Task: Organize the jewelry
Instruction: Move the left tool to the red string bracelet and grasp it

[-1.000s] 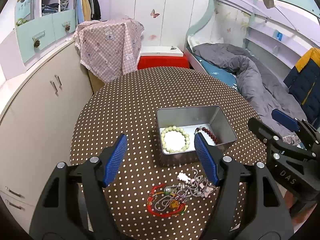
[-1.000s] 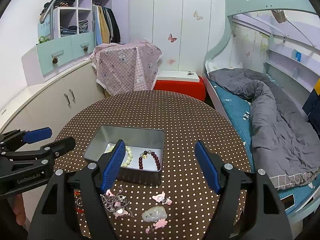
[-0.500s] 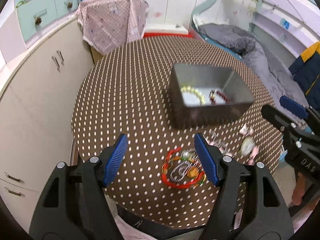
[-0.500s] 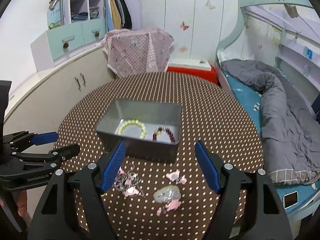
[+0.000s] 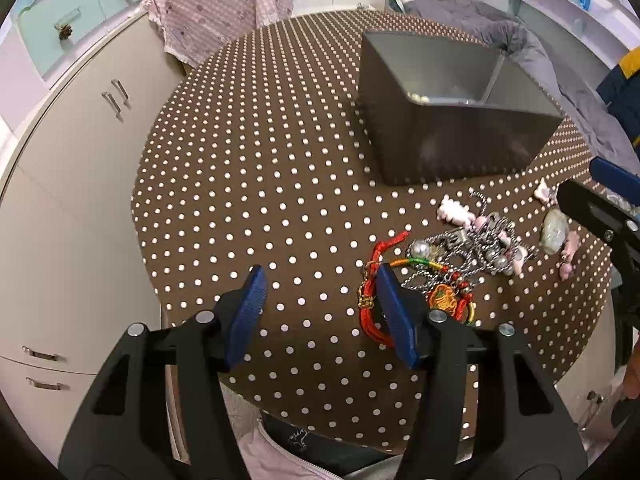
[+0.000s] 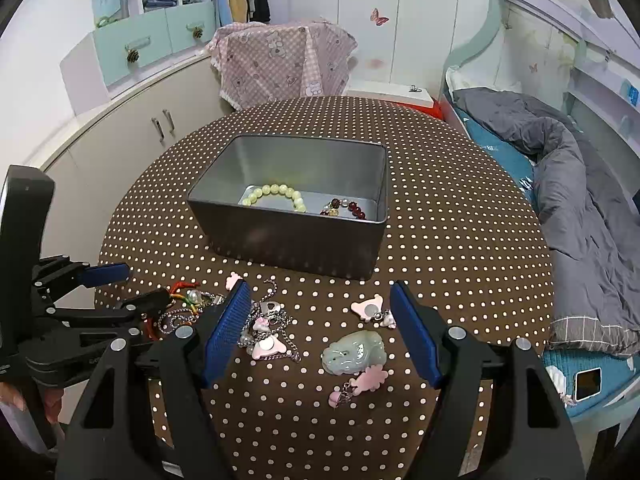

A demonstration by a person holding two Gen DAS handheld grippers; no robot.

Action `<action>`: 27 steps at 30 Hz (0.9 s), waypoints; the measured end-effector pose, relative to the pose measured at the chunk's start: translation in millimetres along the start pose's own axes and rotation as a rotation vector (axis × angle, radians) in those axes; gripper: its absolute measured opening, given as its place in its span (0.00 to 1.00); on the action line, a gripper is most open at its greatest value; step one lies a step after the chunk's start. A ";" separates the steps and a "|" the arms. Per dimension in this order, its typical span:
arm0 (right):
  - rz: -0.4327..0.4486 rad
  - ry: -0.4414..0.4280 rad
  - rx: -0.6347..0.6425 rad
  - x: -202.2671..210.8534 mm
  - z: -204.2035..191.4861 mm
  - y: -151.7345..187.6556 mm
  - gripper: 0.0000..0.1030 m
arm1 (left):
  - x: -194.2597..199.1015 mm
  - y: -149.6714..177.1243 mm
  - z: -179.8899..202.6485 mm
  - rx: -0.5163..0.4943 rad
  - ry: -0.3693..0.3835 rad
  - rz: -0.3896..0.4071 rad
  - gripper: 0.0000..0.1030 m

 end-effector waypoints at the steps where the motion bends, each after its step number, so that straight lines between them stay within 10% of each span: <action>1: -0.004 -0.002 -0.002 -1.5 -0.6 0.3 0.66 | -1.0 0.5 0.7 -0.006 0.000 -0.001 0.55; 8: -0.036 -0.008 -0.010 -12.7 -1.3 4.6 0.66 | 0.1 5.1 3.2 -0.028 0.008 0.009 0.52; 16: -0.058 -0.049 0.029 -19.3 -14.1 3.9 0.66 | 4.9 9.5 4.0 0.017 0.097 -0.004 0.09; 21: -0.070 -0.064 0.083 -26.6 -27.0 -0.1 0.66 | 3.7 8.2 -17.6 0.121 0.197 -0.035 0.07; 27: -0.111 -0.112 0.145 -43.8 -46.0 -5.6 0.38 | 10.9 6.8 -32.2 0.162 0.257 -0.015 0.07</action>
Point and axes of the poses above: each gripper's, at about its wrist camera, not at the fingertips, and x roughly against the way its jaws point, z to its right, y to its underside, the point moved 5 cm from there along -x, roughly the way its jaws point, and after that the axes turned 2 degrees about -y, right-handed, at the moved point
